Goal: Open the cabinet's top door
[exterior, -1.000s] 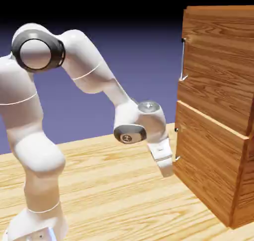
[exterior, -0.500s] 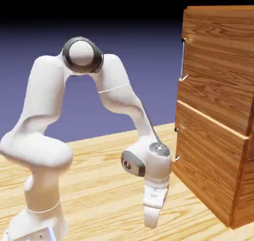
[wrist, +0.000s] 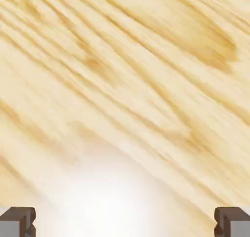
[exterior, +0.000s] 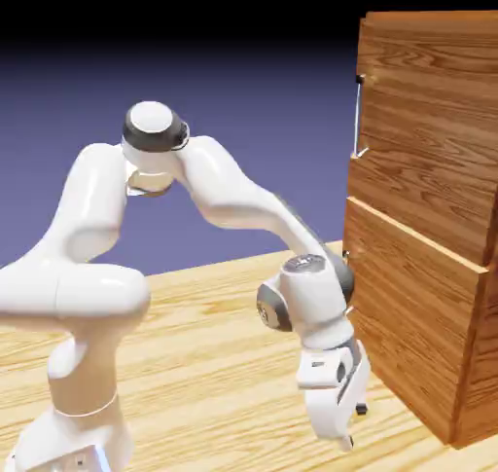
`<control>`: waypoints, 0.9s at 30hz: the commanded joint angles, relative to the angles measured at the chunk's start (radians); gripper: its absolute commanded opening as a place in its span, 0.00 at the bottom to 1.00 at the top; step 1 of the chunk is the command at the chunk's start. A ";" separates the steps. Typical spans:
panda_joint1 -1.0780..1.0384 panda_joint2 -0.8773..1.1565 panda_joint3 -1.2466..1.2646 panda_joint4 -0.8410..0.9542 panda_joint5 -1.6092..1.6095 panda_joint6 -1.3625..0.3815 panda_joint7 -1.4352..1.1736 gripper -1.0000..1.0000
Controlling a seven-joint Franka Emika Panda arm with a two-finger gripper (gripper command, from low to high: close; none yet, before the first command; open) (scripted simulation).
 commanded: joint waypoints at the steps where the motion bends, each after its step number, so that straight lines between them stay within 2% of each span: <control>1: 0.027 0.036 -0.033 0.006 0.037 -0.011 -0.013 0.50; 19: 0.506 0.689 -0.619 0.111 0.696 -0.210 -0.252 0.50; 21: 0.516 0.702 -0.632 0.113 0.710 -0.214 -0.257 0.50; 25: 0.386 0.670 -0.601 0.253 0.772 -0.196 -0.258 0.50; 26: 0.386 0.670 -0.601 0.253 0.772 -0.196 -0.258 0.00; 27: 0.386 0.670 -0.601 0.253 0.772 -0.196 -0.258 0.00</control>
